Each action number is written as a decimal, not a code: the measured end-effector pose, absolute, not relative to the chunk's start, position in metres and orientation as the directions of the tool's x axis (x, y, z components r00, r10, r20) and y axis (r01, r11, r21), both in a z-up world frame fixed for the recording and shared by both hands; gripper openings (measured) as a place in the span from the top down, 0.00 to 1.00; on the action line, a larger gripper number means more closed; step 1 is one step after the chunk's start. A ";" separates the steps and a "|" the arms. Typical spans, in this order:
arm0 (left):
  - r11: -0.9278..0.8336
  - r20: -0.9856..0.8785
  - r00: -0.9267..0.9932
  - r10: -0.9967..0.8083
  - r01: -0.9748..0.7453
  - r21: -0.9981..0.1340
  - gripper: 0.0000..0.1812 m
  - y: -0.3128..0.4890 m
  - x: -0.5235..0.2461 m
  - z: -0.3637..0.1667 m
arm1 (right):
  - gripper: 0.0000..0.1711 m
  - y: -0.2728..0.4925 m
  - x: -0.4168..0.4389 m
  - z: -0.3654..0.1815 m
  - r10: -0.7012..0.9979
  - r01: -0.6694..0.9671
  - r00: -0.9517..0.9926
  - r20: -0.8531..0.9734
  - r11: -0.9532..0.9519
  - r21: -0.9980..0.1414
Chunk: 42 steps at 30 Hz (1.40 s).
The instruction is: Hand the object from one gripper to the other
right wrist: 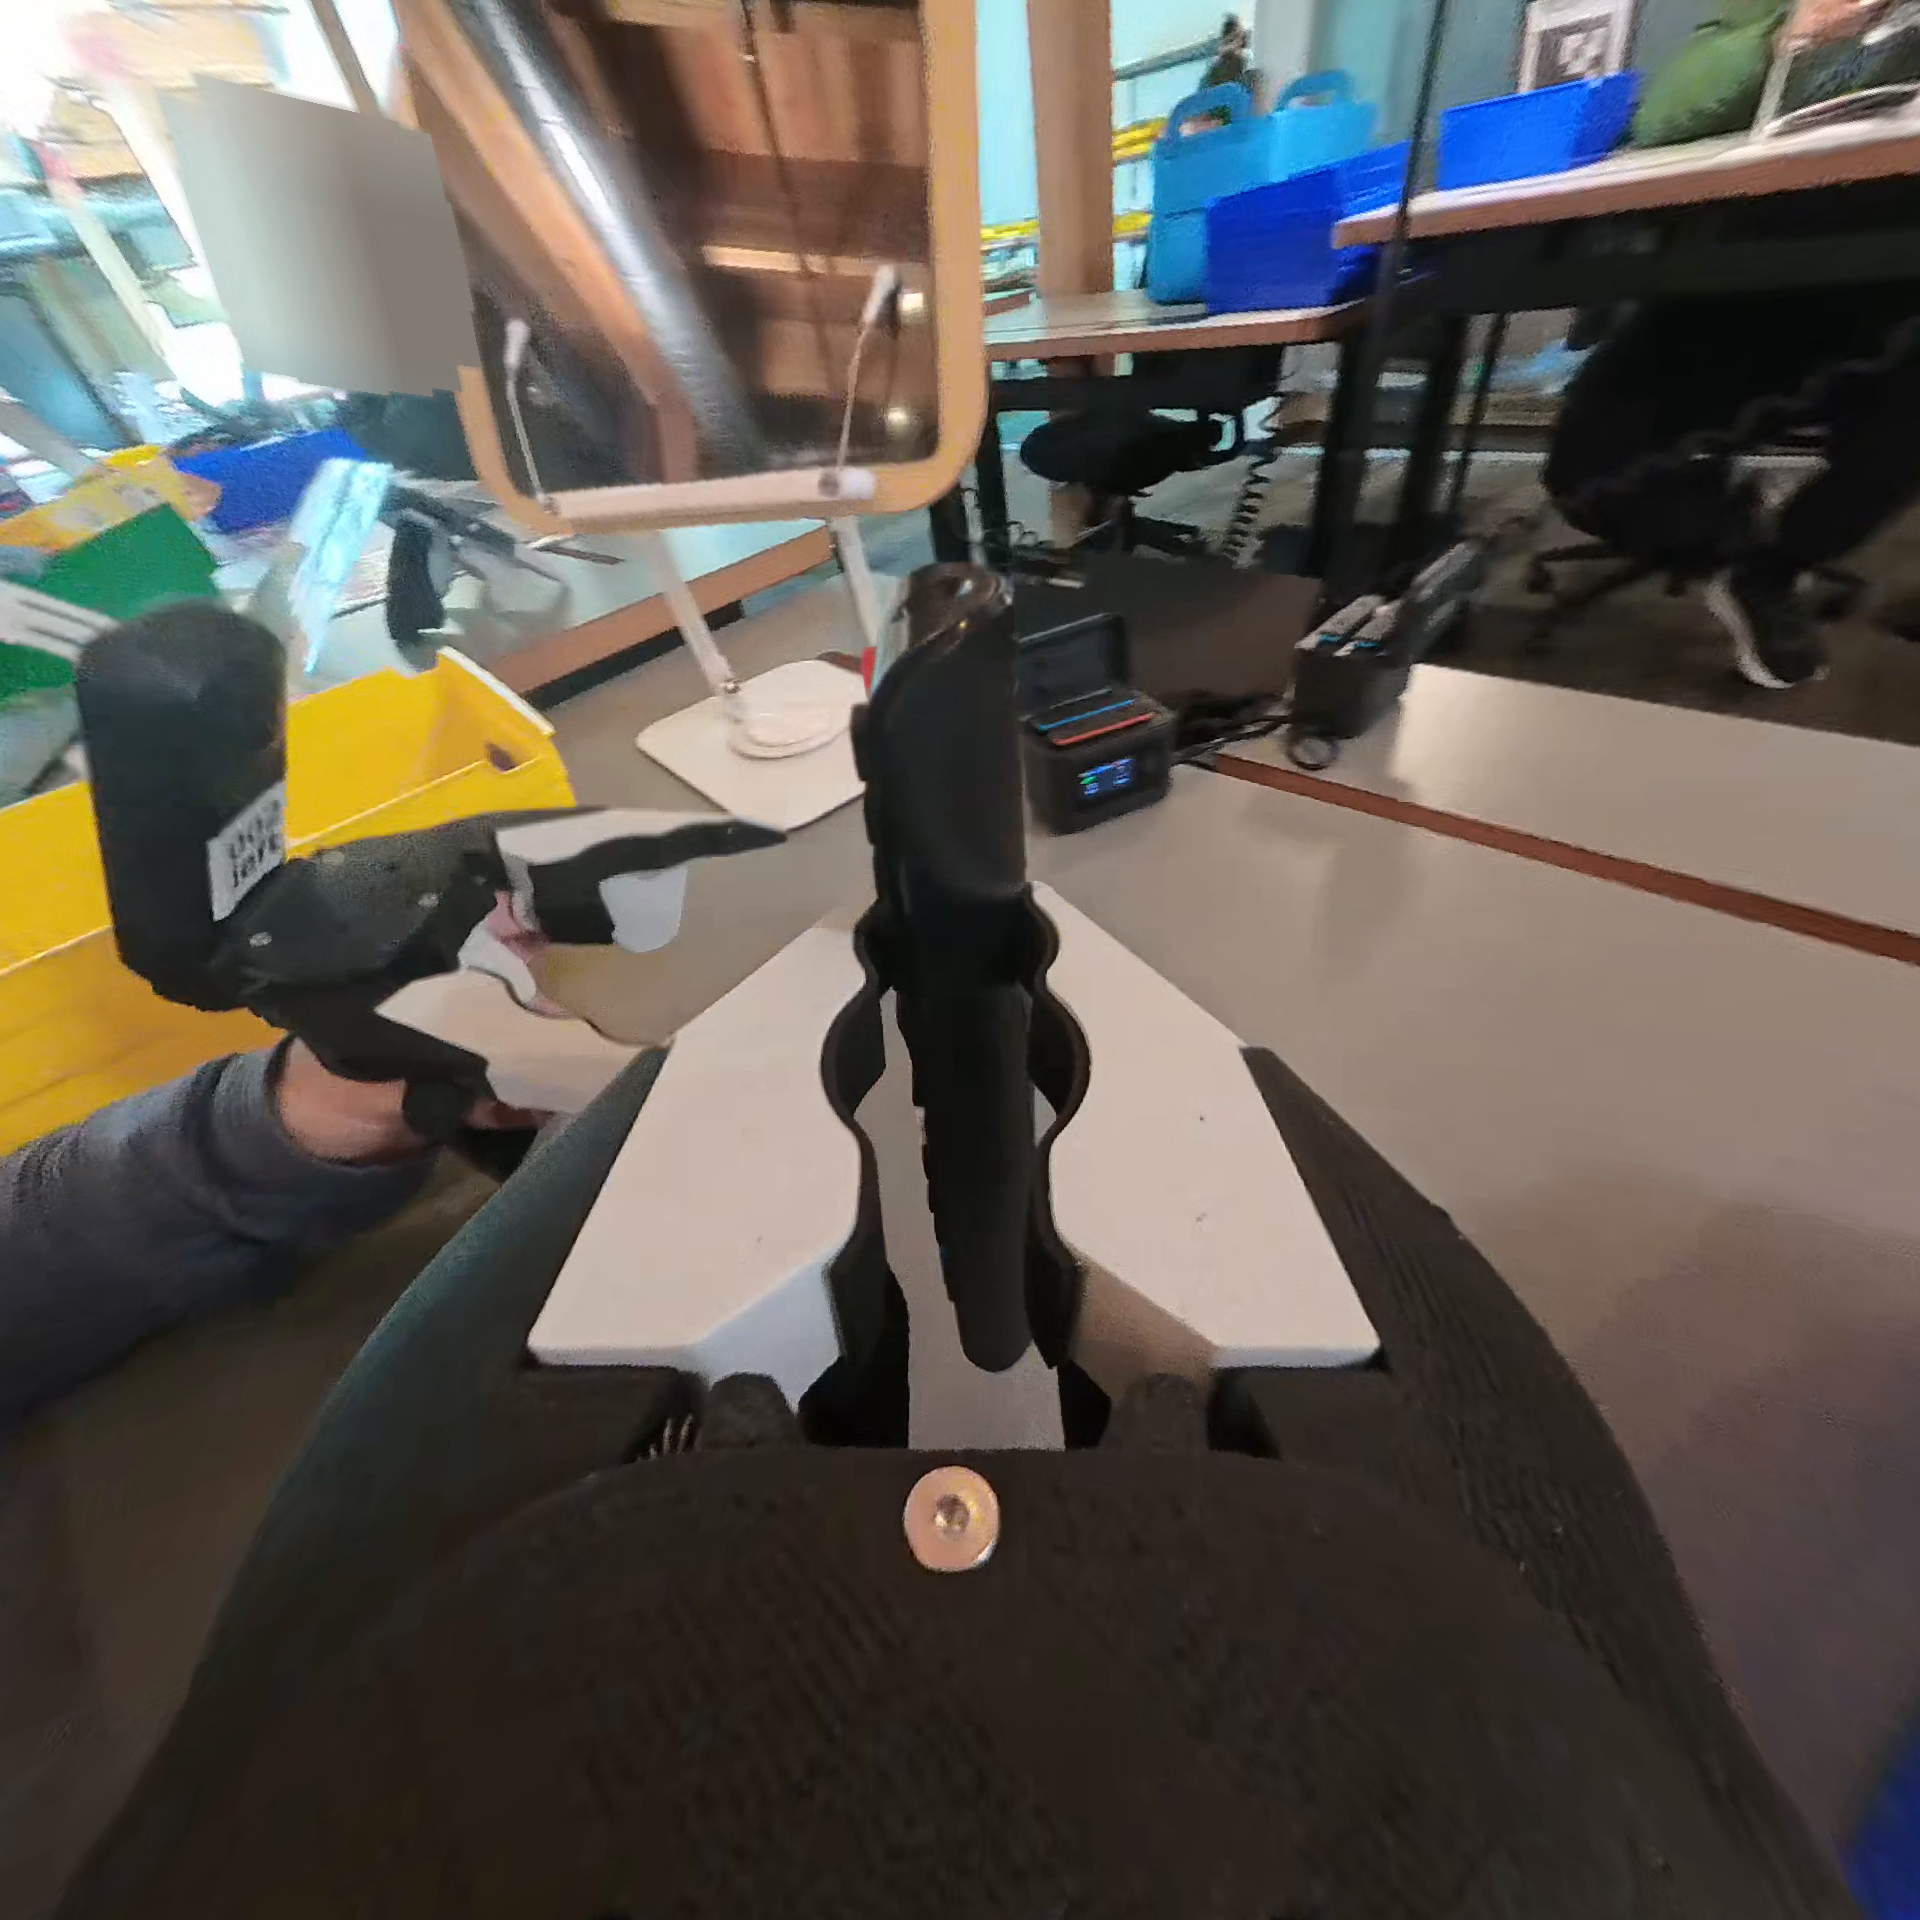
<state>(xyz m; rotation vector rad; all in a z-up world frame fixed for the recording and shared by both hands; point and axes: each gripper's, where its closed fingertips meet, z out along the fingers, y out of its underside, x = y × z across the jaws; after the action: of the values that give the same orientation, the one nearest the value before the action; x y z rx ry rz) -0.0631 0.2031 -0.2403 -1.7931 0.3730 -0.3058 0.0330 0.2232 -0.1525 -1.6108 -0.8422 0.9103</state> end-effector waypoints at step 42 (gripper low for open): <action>-0.150 -0.113 0.975 -0.192 -0.143 -0.978 0.78 0.212 -0.119 -0.243 | 0.94 0.282 0.040 -0.171 0.566 0.013 0.807 0.170 0.271 -0.962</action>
<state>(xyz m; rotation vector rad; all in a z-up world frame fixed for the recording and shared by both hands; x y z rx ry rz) -0.1187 0.2124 -0.2435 -1.7274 0.2521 -0.0437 0.0397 0.2820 -0.1715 -1.2540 -0.5483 0.3986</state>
